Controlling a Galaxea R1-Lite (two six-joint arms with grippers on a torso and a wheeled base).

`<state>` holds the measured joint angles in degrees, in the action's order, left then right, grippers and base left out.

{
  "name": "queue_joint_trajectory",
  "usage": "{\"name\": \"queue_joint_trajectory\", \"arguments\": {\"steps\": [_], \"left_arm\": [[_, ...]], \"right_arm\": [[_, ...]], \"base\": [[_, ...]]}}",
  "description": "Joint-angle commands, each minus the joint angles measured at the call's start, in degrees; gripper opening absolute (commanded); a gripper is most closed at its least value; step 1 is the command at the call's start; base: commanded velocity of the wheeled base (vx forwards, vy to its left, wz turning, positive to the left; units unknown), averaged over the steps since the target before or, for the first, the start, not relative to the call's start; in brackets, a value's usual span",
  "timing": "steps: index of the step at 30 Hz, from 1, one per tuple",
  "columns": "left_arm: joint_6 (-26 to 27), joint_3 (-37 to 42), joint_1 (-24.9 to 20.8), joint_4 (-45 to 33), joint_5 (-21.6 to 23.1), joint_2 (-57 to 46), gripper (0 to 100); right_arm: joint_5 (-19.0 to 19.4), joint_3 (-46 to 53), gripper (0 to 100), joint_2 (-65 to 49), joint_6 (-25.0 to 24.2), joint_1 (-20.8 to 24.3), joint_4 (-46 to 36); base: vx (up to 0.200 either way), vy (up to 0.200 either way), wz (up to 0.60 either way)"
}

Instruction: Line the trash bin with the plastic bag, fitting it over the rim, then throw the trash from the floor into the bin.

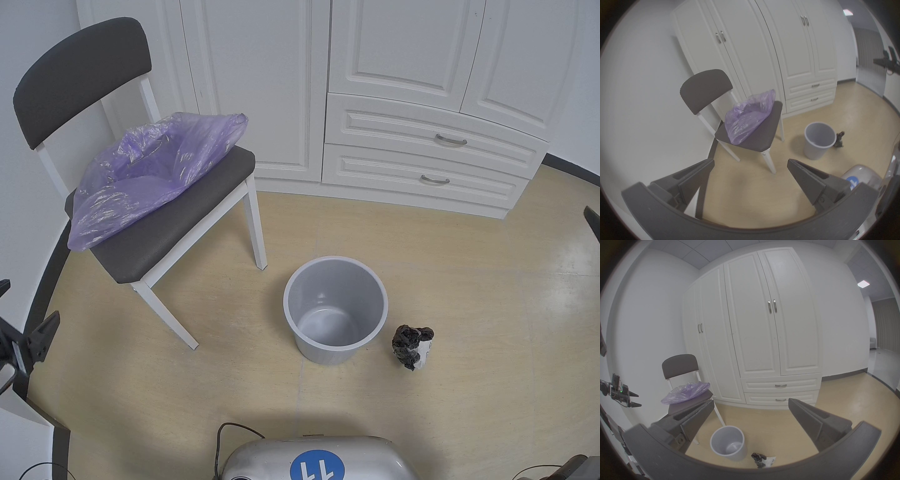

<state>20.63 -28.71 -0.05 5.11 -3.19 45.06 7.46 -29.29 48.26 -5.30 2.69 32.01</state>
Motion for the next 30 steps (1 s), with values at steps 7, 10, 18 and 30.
{"name": "queue_joint_trajectory", "arguments": {"steps": [7, 10, 18, 30], "left_arm": [[12.95, -3.55, 3.83, 11.59, -5.42, 23.15, 100], [14.09, -4.16, 5.23, 16.51, -5.42, 28.95, 100], [15.58, -6.62, 7.08, 25.57, -5.86, 39.93, 100], [16.81, -16.55, 8.22, 38.31, -10.34, 54.08, 100]], "right_arm": [[-0.69, 1.43, 100, 8.60, -0.67, 3.46, 2.09], [-0.69, 1.43, 100, 9.04, -0.67, 2.84, 2.09], [-0.69, 1.43, 100, 8.95, -0.67, 2.93, 2.09], [-0.52, 0.91, 100, 10.71, -1.03, 0.38, 2.09]], "base": [[0.000, 0.000, 0.00], [0.000, 0.000, 0.00], [0.000, 0.000, 0.00], [0.000, 0.000, 0.00]]}}
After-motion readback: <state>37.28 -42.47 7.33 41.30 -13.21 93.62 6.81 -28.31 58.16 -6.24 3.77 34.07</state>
